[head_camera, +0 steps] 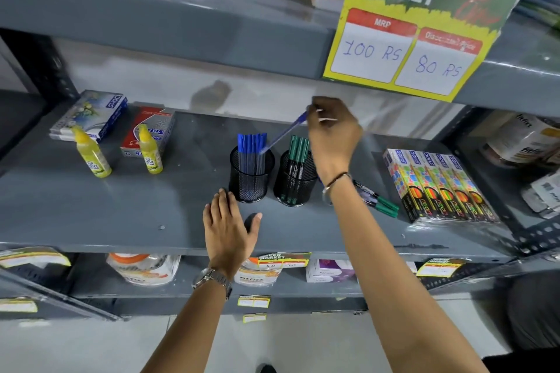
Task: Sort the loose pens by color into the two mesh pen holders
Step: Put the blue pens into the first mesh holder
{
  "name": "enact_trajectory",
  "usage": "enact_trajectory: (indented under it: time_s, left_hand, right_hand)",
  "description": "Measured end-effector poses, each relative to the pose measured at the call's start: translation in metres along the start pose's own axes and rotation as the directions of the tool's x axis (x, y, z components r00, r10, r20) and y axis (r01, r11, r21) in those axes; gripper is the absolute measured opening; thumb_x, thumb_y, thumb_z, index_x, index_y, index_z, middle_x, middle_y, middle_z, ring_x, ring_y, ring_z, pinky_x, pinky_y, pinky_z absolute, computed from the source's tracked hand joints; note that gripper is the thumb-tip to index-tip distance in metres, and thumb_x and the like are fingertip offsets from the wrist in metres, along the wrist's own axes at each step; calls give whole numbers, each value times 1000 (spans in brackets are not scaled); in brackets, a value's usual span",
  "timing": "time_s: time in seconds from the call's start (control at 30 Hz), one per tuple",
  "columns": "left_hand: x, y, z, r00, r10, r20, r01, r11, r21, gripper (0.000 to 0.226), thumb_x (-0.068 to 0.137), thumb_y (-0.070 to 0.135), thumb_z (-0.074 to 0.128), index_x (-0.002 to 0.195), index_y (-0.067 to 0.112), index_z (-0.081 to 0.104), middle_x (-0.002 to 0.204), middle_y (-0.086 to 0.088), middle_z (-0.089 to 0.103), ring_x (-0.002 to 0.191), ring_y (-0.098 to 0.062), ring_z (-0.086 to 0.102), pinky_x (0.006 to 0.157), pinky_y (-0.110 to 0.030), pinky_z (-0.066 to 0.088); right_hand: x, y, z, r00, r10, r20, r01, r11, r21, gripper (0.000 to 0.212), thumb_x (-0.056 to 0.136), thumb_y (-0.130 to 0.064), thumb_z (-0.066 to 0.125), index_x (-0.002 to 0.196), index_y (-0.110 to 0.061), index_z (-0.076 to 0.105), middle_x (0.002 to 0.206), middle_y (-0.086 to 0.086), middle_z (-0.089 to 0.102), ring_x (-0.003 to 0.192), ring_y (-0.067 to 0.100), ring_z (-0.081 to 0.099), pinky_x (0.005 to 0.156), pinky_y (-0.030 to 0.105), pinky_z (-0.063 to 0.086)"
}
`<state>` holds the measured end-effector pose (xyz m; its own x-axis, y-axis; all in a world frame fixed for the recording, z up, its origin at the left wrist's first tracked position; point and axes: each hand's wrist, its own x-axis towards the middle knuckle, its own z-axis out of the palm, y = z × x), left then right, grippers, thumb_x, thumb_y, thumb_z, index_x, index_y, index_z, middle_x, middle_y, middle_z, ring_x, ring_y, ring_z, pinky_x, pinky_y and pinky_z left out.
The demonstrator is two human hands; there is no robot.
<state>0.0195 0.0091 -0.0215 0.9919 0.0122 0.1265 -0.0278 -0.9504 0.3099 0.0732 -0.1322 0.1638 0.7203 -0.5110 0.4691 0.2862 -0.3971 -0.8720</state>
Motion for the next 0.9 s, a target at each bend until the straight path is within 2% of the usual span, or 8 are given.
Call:
enact_trajectory:
  time_s: [0.07, 0.13, 0.23, 0.5, 0.63, 0.77, 0.83, 0.9]
  left_hand:
    - [0, 0, 0, 1000, -4, 3, 4, 1000, -7, 80, 85, 59, 32, 130, -6, 44, 136, -25, 46, 126, -37, 43, 105, -50, 32]
    - [0, 0, 0, 1000, -8, 1, 8, 1000, -5, 81, 85, 59, 32, 131, -6, 43, 137, -25, 46, 126, -37, 43, 105, -50, 32]
    - [0, 0, 0, 1000, -12, 0, 12, 1000, 0, 81, 85, 59, 31, 132, -6, 42, 137, -25, 46, 126, -36, 43, 106, -49, 32]
    - [-3, 2, 3, 1000, -30, 1, 30, 999, -19, 79, 86, 55, 31, 132, -8, 42, 137, -26, 46, 126, -38, 44, 105, -50, 34]
    - [-2, 0, 7, 1000, -29, 9, 29, 1000, 8, 80, 86, 57, 27, 134, -6, 41, 139, -24, 44, 128, -37, 42, 107, -49, 30]
    - [-1, 0, 11, 1000, -18, -9, 18, 1000, 22, 80, 88, 57, 25, 135, -5, 40, 140, -24, 43, 130, -36, 39, 108, -47, 24]
    - [-1, -2, 11, 999, -12, -34, 12, 1000, 22, 79, 88, 57, 26, 136, -4, 39, 142, -23, 41, 131, -35, 37, 109, -47, 23]
    - [-1, -3, 11, 999, -8, -43, 9, 1000, 27, 80, 88, 58, 25, 138, -2, 36, 145, -20, 38, 135, -32, 32, 111, -45, 20]
  right_hand:
    - [-9, 9, 13, 987, 21, 159, -4, 995, -104, 13, 78, 0, 62, 81, -10, 69, 76, 7, 70, 57, -2, 59, 64, 22, 54]
    - [-20, 19, 22, 955, 25, 297, 51, 968, -246, 11, 78, -1, 61, 81, -8, 70, 81, 12, 73, 67, 16, 66, 72, 33, 56]
    - [-29, 31, 33, 921, 79, 382, 56, 942, -332, 12, 80, -5, 62, 90, -7, 68, 87, 15, 71, 73, 25, 67, 77, 38, 56]
    - [-30, 45, 47, 932, 120, 341, 54, 888, -458, 16, 83, -11, 59, 97, -18, 64, 97, 8, 70, 83, 27, 66, 69, 41, 56]
    - [-29, 53, 46, 931, 132, 340, 49, 878, -476, 21, 83, -8, 57, 102, -17, 60, 98, 12, 69, 88, 31, 64, 71, 45, 56]
    - [-26, 57, 34, 913, 71, 401, 148, 859, -490, 26, 86, -16, 58, 112, -14, 55, 104, 13, 66, 93, 35, 62, 77, 47, 54]
    - [-24, 58, 20, 936, 4, 351, 181, 851, -494, 28, 87, -21, 57, 114, -14, 55, 107, 14, 63, 92, 36, 60, 78, 46, 52]
    - [-23, 67, 0, 976, -77, 201, 170, 851, -497, 23, 87, -20, 55, 109, -14, 59, 103, 14, 62, 88, 36, 60, 74, 45, 52]
